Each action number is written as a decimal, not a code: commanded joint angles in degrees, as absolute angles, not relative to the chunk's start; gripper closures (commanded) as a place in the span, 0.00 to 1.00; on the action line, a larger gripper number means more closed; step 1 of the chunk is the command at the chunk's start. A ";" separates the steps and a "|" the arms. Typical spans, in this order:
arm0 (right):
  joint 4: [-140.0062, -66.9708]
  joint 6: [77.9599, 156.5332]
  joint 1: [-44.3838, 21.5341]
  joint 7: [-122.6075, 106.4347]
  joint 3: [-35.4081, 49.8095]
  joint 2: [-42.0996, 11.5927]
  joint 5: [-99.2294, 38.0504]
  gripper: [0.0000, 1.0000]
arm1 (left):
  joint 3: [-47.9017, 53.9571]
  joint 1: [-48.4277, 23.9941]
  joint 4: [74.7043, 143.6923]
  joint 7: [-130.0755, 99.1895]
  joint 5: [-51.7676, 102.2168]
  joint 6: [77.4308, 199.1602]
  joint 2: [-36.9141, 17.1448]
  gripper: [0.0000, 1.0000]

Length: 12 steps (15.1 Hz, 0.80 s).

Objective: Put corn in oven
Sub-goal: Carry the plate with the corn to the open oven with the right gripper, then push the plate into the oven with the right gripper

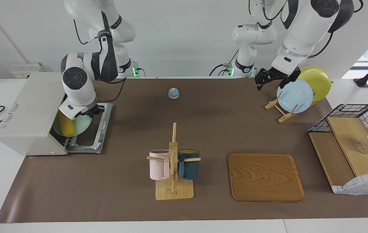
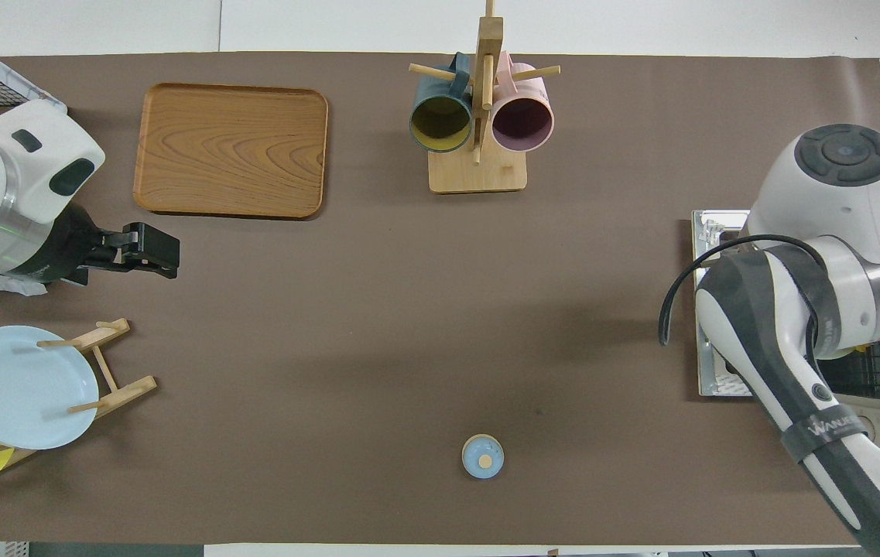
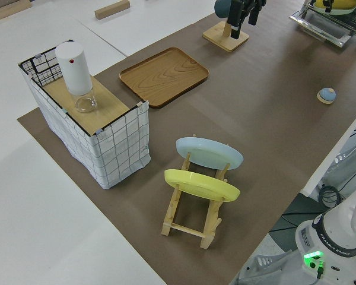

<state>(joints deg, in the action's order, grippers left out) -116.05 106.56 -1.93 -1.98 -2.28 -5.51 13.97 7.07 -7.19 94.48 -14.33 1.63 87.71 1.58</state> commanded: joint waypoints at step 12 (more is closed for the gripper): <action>-112.68 105.81 -2.02 -3.69 -0.53 -5.54 11.25 0.60 | 7.56 -5.98 93.96 -14.06 1.23 88.15 2.11 0.00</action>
<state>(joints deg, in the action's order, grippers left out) -115.79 106.98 -1.84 -3.40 -0.97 -3.95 12.77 7.16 -6.94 94.39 -14.34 1.63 88.15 1.61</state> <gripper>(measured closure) 0.608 0.000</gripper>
